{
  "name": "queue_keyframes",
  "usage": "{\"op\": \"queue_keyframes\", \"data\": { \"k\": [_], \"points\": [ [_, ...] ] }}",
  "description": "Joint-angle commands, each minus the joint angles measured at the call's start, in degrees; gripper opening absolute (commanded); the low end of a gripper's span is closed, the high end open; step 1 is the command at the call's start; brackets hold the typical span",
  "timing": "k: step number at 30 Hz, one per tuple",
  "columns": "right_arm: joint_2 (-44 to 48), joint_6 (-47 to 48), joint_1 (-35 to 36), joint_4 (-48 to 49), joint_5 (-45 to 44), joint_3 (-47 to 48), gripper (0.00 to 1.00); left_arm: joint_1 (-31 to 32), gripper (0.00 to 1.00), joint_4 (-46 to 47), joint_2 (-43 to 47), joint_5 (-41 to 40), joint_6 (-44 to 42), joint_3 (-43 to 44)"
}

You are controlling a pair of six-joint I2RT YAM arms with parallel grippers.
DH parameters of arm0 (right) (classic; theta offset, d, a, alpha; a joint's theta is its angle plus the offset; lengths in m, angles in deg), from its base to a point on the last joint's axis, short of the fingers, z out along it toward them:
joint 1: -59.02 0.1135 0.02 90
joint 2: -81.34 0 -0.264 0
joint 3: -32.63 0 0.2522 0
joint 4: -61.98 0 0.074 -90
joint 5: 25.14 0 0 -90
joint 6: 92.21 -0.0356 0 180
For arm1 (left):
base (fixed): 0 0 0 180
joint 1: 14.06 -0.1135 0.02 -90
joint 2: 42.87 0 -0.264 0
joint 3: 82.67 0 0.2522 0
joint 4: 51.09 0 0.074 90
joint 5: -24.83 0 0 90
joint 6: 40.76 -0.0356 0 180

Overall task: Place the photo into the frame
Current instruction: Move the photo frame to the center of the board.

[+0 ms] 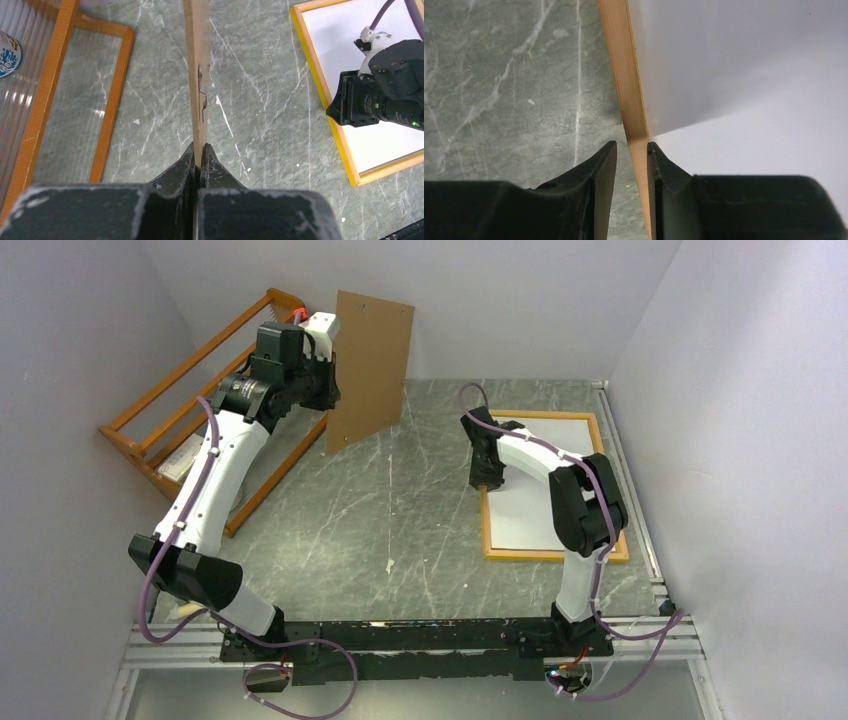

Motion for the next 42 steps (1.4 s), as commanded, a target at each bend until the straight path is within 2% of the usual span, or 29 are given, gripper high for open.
{"op": "queue_keyframes", "data": {
  "k": [1,9,12,16,20,34,42],
  "points": [
    [-0.98,0.48,0.88,-0.41,0.17,1.83,0.32,-0.33,0.02,1.51,0.45,1.47,-0.35,2.13],
    [-1.76,-0.23,1.25,-1.66,-0.75,1.71,0.39,-0.55,0.03,1.57,0.95,2.15,-0.26,1.09],
    [-1.74,-0.22,1.65,-1.51,-0.31,1.74,0.33,-0.62,0.03,1.64,1.08,2.23,-0.34,0.77],
    [-1.42,-0.96,3.18,-1.51,0.39,2.82,0.19,-0.64,0.03,1.60,1.15,2.23,-0.44,0.68],
    [-1.22,-1.98,5.90,-0.58,4.05,4.39,0.15,-0.73,0.03,1.85,1.37,1.90,-0.76,0.50],
    [-4.66,-8.04,14.28,5.35,16.07,10.34,0.14,-0.82,0.03,1.87,0.93,-0.37,-1.84,1.38],
    [-6.28,-8.97,15.33,7.34,19.52,11.95,0.19,-0.90,0.03,2.04,1.10,-0.84,-2.03,1.11]
  ]
}}
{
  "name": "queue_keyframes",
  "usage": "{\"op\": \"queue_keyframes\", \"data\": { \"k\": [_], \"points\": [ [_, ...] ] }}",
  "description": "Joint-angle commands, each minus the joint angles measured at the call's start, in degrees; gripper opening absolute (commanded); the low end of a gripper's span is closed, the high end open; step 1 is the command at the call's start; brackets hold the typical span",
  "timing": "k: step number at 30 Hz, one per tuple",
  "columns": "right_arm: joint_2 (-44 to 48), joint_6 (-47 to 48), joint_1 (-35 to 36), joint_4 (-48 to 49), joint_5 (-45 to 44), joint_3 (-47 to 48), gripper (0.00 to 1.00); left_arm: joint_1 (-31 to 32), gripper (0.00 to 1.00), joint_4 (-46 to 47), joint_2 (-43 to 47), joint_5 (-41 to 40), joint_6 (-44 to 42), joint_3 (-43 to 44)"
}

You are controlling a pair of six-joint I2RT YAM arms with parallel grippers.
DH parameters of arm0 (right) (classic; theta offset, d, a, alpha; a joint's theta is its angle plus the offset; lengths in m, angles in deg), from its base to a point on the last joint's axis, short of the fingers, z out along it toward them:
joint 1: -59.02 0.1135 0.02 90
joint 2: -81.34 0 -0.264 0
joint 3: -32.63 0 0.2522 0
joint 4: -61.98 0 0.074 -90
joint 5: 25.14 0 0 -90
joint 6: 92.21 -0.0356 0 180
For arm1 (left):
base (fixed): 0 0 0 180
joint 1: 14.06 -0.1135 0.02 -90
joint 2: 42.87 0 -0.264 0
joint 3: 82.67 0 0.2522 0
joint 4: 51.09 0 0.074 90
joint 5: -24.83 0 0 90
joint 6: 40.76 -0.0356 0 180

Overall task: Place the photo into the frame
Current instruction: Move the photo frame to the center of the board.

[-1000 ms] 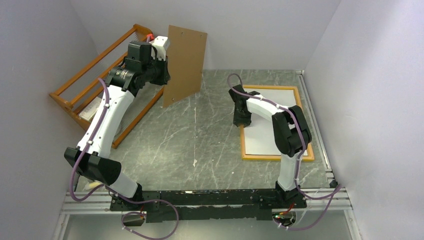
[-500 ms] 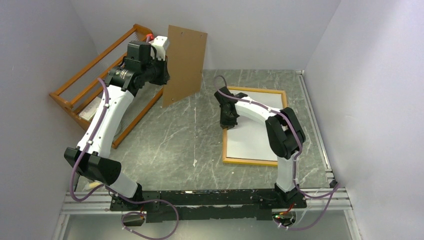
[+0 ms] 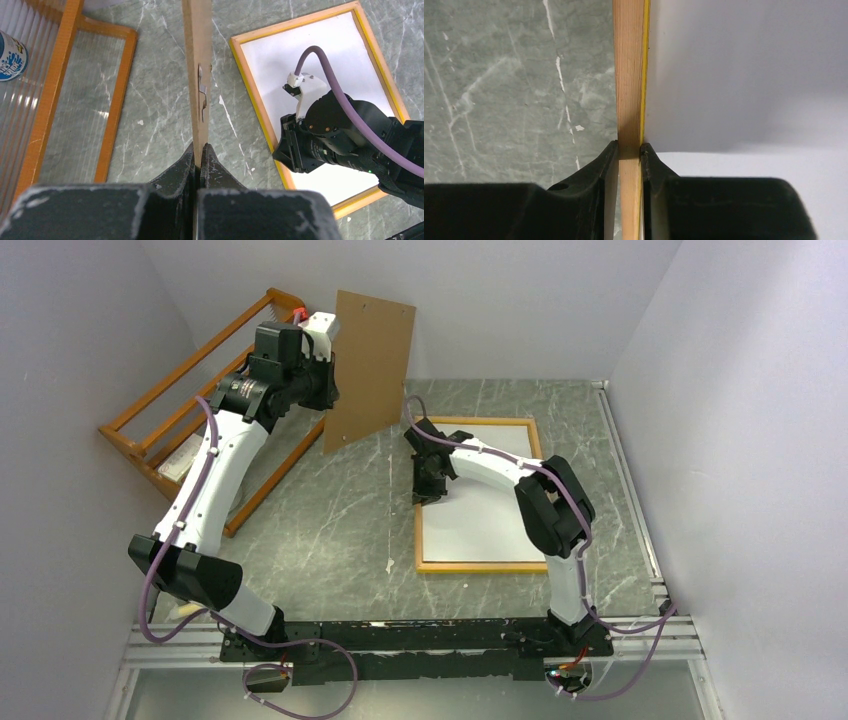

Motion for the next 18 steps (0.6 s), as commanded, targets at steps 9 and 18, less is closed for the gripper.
{"op": "queue_keyframes", "data": {
  "k": [9,18],
  "points": [
    [-4.82,-1.52,2.02,4.71,5.49,9.69,0.19,-0.34,0.02,1.86,0.22,-0.91,-0.71,1.82],
    [-8.11,-2.76,3.42,3.62,5.97,13.95,0.27,-0.43,0.03,1.58,-1.40,-1.00,-1.25,3.32]
  ]
}}
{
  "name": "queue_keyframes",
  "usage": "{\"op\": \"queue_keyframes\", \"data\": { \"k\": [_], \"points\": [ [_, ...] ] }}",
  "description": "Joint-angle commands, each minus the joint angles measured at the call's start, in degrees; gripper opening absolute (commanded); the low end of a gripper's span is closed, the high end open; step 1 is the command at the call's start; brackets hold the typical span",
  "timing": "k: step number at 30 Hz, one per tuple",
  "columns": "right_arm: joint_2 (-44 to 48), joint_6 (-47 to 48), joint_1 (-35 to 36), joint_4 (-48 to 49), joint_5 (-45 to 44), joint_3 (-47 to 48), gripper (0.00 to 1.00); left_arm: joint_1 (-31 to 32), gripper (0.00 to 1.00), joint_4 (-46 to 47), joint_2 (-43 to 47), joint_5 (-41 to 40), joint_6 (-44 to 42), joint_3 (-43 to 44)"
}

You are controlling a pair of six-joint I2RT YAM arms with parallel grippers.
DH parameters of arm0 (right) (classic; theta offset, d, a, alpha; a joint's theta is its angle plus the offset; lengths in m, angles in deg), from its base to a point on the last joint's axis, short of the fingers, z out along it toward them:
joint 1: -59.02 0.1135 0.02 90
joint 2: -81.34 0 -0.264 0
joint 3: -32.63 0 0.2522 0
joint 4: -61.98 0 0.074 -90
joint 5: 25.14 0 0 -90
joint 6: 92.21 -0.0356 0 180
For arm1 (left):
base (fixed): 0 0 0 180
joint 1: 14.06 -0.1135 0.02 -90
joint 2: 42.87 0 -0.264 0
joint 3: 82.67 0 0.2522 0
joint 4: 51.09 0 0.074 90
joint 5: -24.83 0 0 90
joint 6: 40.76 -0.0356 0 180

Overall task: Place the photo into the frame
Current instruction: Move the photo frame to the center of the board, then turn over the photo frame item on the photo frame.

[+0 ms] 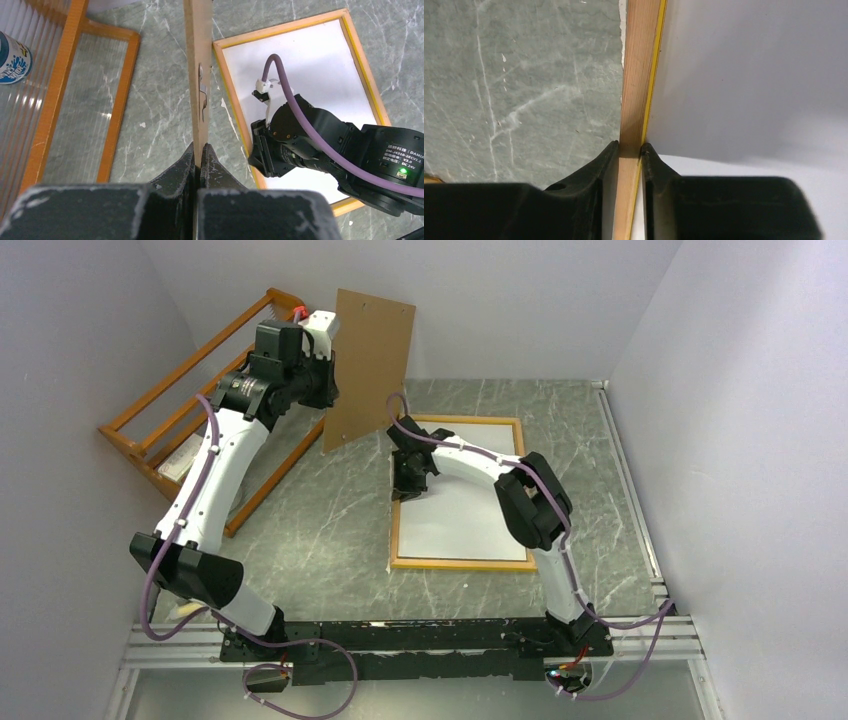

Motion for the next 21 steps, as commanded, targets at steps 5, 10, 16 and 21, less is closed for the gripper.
{"op": "queue_keyframes", "data": {
  "k": [5,10,16,21],
  "points": [
    [5.33,-1.24,0.59,2.43,1.15,1.65,0.54,-0.31,0.03,1.66,0.06,-1.14,-2.16,2.22],
    [14.97,2.65,0.47,3.16,-6.11,-0.97,0.68,-0.40,0.03,3.06,2.03,0.76,-4.31,0.97],
    [27.14,14.52,-3.71,9.00,-9.42,-5.26,0.71,-0.40,0.03,3.20,5.19,3.77,-10.44,-0.48],
    [34.14,28.35,-8.30,16.85,-6.23,-3.73,0.83,-0.80,0.03,6.29,9.41,3.44,-12.75,-4.62]
  ]
}}
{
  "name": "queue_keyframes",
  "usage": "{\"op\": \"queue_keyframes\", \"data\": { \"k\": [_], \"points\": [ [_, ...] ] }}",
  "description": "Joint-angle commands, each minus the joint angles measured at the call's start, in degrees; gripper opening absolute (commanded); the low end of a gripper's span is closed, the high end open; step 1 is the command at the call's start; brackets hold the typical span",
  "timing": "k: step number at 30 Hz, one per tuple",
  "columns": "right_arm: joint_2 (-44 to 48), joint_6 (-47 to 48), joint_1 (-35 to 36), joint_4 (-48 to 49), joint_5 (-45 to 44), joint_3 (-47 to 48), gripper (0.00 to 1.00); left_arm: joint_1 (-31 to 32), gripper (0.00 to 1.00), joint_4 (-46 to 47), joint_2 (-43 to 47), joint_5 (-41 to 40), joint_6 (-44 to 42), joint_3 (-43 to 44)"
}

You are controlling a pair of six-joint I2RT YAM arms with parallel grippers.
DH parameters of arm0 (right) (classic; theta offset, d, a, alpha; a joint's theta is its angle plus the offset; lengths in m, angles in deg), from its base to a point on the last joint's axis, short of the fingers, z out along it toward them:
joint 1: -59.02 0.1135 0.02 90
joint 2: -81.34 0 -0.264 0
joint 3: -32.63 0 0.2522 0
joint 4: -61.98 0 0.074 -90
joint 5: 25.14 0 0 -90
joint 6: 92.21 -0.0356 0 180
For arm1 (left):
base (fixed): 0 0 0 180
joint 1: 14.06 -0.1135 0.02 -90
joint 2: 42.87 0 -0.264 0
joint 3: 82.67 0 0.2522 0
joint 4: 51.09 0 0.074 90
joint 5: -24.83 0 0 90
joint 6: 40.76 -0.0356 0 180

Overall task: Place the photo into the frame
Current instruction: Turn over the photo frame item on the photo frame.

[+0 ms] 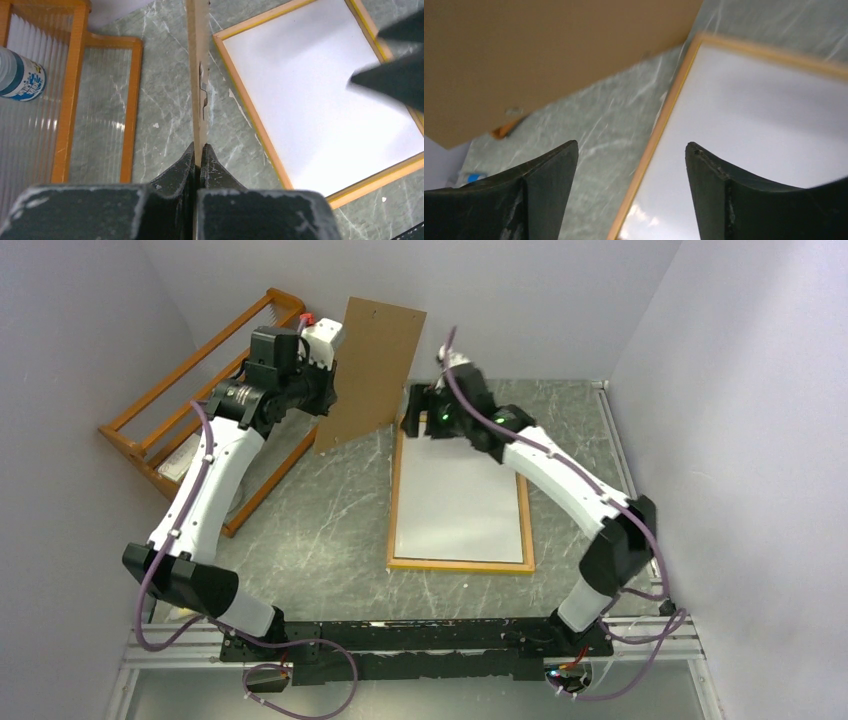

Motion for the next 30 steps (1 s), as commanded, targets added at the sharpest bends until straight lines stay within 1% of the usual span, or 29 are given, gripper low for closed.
{"op": "queue_keyframes", "data": {
  "k": [1,4,7,10,12,14,16,20,24,28,30],
  "points": [
    [4.50,15.23,-3.54,10.19,1.44,2.06,0.84,-0.80,0.03,5.70,5.97,0.32,-4.32,-0.25],
    [4.11,18.04,-5.27,12.74,5.12,7.28,0.85,-1.27,0.03,6.09,6.00,0.19,-5.33,3.01],
    [2.16,17.72,-5.95,11.76,6.92,13.23,0.85,-1.48,0.02,5.98,5.79,1.09,-6.70,7.34],
    [0.44,17.75,-6.01,10.14,9.69,17.62,0.85,-1.61,0.03,2.72,5.20,4.84,-8.33,12.36],
    [-0.92,18.38,-6.05,7.17,12.83,20.75,0.85,-1.65,0.02,1.04,4.88,6.98,-8.12,14.58],
    [-2.65,19.53,-6.20,3.12,14.07,24.21,0.84,-1.66,0.03,-0.63,4.70,8.83,-8.00,15.42],
    [-3.45,19.56,-6.47,1.36,14.96,25.05,0.83,-1.68,0.02,-2.08,4.75,10.30,-8.19,15.45],
    [-1.66,17.47,-6.92,3.95,19.96,20.30,0.83,-1.80,0.02,-4.57,4.48,11.07,-7.92,16.35],
    [3.51,17.57,-7.07,12.25,24.34,8.20,0.86,-1.92,0.02,-6.36,4.75,13.61,-7.86,18.47],
    [8.48,18.53,-9.32,22.37,26.60,-3.55,0.90,-2.01,0.03,-7.08,5.59,21.10,-7.49,20.56],
    [9.61,17.44,-11.71,27.71,30.63,-8.12,0.90,-2.05,0.03,-6.80,5.73,26.12,-6.16,20.74]
  ]
}}
